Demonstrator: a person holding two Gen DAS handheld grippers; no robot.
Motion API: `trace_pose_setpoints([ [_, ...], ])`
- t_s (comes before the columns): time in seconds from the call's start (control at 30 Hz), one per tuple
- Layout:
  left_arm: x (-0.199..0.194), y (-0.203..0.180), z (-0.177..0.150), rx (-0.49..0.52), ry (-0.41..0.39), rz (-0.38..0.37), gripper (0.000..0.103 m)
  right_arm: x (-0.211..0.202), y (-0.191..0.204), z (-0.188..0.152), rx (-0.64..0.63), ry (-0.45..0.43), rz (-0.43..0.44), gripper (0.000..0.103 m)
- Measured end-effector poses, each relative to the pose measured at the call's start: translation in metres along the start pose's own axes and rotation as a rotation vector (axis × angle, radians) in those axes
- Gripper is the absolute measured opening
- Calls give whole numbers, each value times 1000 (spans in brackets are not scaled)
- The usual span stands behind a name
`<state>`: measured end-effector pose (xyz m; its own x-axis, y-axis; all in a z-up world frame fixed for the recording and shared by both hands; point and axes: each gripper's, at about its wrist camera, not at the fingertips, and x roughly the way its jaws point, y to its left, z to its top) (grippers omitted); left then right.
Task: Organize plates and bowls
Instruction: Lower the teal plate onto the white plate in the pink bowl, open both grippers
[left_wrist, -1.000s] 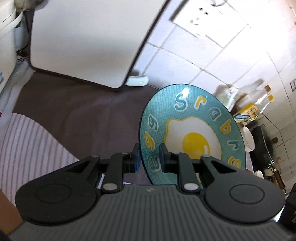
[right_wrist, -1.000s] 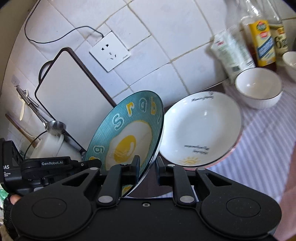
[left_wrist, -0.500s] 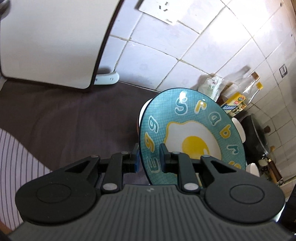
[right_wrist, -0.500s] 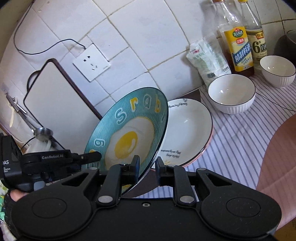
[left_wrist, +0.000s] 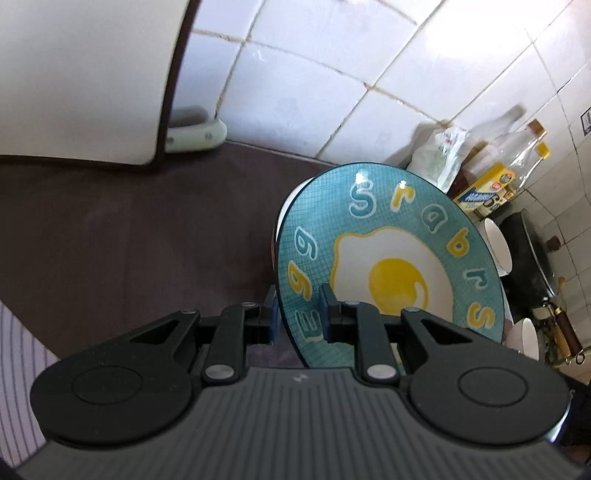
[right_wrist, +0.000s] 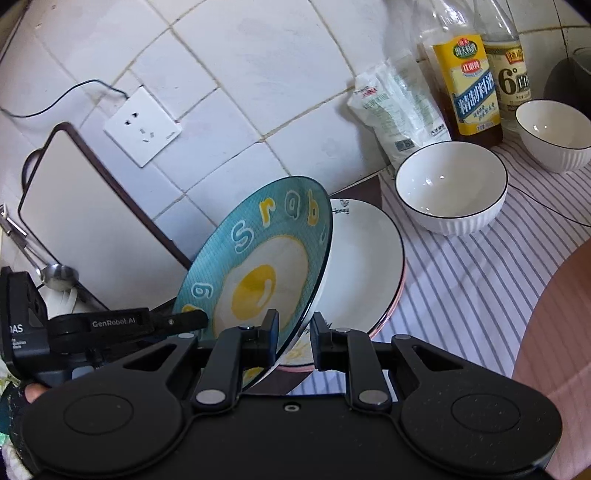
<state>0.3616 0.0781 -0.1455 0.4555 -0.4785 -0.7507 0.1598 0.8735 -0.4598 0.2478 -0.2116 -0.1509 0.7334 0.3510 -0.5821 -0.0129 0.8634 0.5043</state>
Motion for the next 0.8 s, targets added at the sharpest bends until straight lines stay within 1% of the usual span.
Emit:
trace_pose_setpoints([
  [0.2, 19, -3, 4, 18, 25, 35, 19, 17, -12, 3, 25, 38, -18, 22],
  [0.27, 22, -5, 4, 24, 33, 50, 18, 22, -13, 1, 42, 59, -36, 22],
  [0.33, 22, -8, 3, 38, 20, 74, 19, 25, -9, -2, 57, 91, -80, 23],
  [0.4, 24, -8, 4, 46, 18, 93, 18, 28, -7, -6, 67, 96, -85, 22],
  [0.5, 28, -5, 9, 36, 40, 85, 18, 31, -10, -10, 98, 101, -92, 22],
  [0.6, 30, -13, 11, 78, 42, 109, 18, 33, -13, -10, 113, 112, -102, 22],
  [0.7, 34, -20, 13, 115, 48, 137, 19, 34, -11, -9, 101, 117, -129, 22],
  [0.8, 38, -22, 13, 114, 63, 135, 19, 32, -5, -7, 80, 108, -174, 23],
])
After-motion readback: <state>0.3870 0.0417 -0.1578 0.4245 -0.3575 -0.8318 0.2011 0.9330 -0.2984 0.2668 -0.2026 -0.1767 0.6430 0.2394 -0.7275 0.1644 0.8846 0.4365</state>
